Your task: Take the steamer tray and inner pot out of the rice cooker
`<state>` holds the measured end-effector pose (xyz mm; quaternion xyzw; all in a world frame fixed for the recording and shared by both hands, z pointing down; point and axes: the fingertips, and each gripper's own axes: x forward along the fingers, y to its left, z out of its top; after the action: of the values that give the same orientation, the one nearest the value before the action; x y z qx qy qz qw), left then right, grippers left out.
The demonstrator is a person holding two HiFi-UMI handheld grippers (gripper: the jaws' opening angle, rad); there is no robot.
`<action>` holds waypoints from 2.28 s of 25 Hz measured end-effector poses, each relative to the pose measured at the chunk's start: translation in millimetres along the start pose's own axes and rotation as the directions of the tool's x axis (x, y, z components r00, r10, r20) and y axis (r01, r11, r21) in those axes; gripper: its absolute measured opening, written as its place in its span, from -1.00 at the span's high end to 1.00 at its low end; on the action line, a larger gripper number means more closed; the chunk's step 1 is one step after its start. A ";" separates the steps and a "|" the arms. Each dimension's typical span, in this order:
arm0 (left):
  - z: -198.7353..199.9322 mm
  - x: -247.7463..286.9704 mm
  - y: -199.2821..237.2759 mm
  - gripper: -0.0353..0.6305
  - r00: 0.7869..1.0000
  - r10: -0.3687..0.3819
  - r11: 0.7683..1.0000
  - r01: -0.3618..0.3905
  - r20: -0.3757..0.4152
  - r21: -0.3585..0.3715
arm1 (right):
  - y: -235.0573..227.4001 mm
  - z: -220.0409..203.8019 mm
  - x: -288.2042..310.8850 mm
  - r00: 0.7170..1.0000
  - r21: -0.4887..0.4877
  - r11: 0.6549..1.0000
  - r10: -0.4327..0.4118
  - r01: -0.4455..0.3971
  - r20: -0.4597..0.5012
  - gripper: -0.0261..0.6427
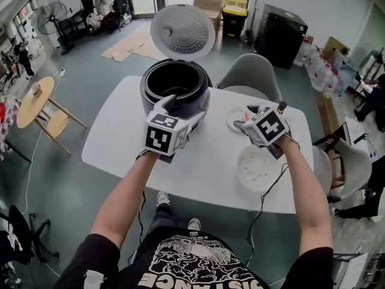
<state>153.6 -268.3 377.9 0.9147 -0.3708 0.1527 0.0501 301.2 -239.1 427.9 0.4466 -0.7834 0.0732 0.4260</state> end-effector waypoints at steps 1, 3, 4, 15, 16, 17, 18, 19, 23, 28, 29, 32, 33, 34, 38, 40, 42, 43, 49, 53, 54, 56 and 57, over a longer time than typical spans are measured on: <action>5.1 -7.2 10.7 -0.35 1.000 0.020 1.000 -0.020 0.009 -0.003 | 1.7 14.3 -1.9 1.000 -0.009 1.000 0.005 -0.004 0.022 0.01; 14.5 -22.0 32.0 -0.35 0.998 0.056 0.998 -0.056 0.021 -0.011 | 5.9 42.4 -5.4 0.998 -0.021 1.000 0.016 -0.015 0.064 0.01; 19.1 -28.6 43.0 -0.35 0.997 0.073 0.997 -0.073 0.025 -0.017 | 7.5 56.7 -6.1 0.996 -0.023 1.000 0.023 -0.021 0.087 0.01; 33.4 -72.4 156.4 -0.35 0.988 0.154 0.984 -0.150 0.031 -0.100 | 26.5 179.4 28.0 0.961 0.003 0.991 0.126 -0.131 0.247 0.01; 33.8 -73.0 166.2 -0.35 0.988 0.150 0.983 -0.146 0.027 -0.113 | 26.3 187.2 32.5 0.959 0.008 0.990 0.132 -0.138 0.252 0.01; 34.8 -73.3 175.6 -0.35 0.990 0.141 0.982 -0.138 0.023 -0.126 | 26.3 195.4 37.0 0.956 0.016 0.989 0.139 -0.148 0.257 0.01; 35.6 -73.2 184.5 -0.35 0.992 0.127 0.982 -0.124 0.017 -0.141 | 26.7 203.6 41.5 0.953 0.028 0.986 0.149 -0.162 0.264 0.01; 35.6 -72.3 192.5 -0.35 0.994 0.108 0.982 -0.105 0.010 -0.157 | 27.4 211.2 46.0 0.948 0.046 0.982 0.163 -0.182 0.272 0.01; 31.4 -61.2 217.0 -0.35 1.000 0.022 0.967 -0.025 -0.013 -0.252 | 24.0 225.0 65.3 0.928 0.171 0.947 0.210 -0.271 0.307 0.01; 27.6 -34.3 252.6 -0.35 0.997 -0.075 0.916 0.064 -0.013 -0.396 | 10.9 230.7 95.1 0.924 0.275 0.910 0.222 -0.311 0.311 0.01; 26.5 -28.1 259.8 -0.35 0.995 -0.098 0.904 0.082 -0.018 -0.420 | 7.4 231.7 101.6 0.926 0.299 0.901 0.221 -0.315 0.307 0.01; 18.4 -11.2 280.8 -0.35 0.983 -0.178 0.863 0.137 -0.039 -0.486 | 0.2 234.1 122.1 0.927 0.384 0.862 0.222 -0.331 0.301 0.01; 15.5 -5.8 287.8 -0.35 0.977 -0.208 0.844 0.157 -0.044 -0.513 | -2.0 235.5 128.9 0.927 0.411 0.846 0.225 -0.339 0.302 0.01; 13.0 -0.4 294.5 -0.35 0.970 -0.239 0.819 0.177 -0.045 -0.545 | -4.3 236.9 135.3 0.926 0.434 0.832 0.227 -0.346 0.302 0.01; 4.1 17.6 315.2 -0.35 0.940 -0.340 0.712 0.237 -0.029 -0.661 | -10.4 236.7 155.6 0.928 0.507 0.784 0.236 -0.358 0.289 0.01; -1.1 25.7 320.8 -0.35 0.925 -0.379 0.682 0.256 -0.031 -0.685 | -12.0 233.9 163.8 0.929 0.539 0.761 0.240 -0.361 0.283 0.01; -5.1 35.5 322.2 -0.35 0.905 -0.424 0.653 0.279 -0.035 -0.704 | -17.1 229.2 171.6 0.932 0.569 0.742 0.235 -0.355 0.275 0.01; -6.3 40.7 322.1 -0.35 0.894 -0.447 0.637 0.290 -0.035 -0.715 | -21.1 227.0 174.5 0.934 0.582 0.734 0.229 -0.350 0.273 0.03; -8.2 56.6 332.8 -0.35 0.857 -0.515 0.569 0.320 -0.025 -0.757 | -35.2 225.5 181.5 0.943 0.636 0.700 0.194 -0.326 0.269 0.04; -10.0 63.1 334.9 -0.35 0.835 -0.547 0.569 0.328 -0.049 -0.754 | -33.3 220.8 190.3 0.940 0.657 0.672 0.221 -0.340 0.261 0.04; -10.0 63.9 334.8 -0.35 0.830 -0.555 0.566 0.330 -0.053 -0.755 | -31.7 220.2 192.3 0.937 0.663 0.663 0.229 -0.347 0.262 0.04; -10.1 64.8 333.9 -0.35 0.821 -0.568 0.563 0.333 -0.062 -0.756 | -29.6 219.4 195.5 0.934 0.674 0.647 0.239 -0.356 0.264 0.05; -10.3 65.2 333.1 -0.35 0.816 -0.574 0.564 0.333 -0.068 -0.756 | -29.8 219.0 196.3 0.934 0.678 0.642 0.240 -0.357 0.265 0.06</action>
<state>-35.7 -549.2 401.1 0.8498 -0.1361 0.1179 0.4954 145.3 -490.2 426.7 0.4452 -0.7850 0.4077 0.1394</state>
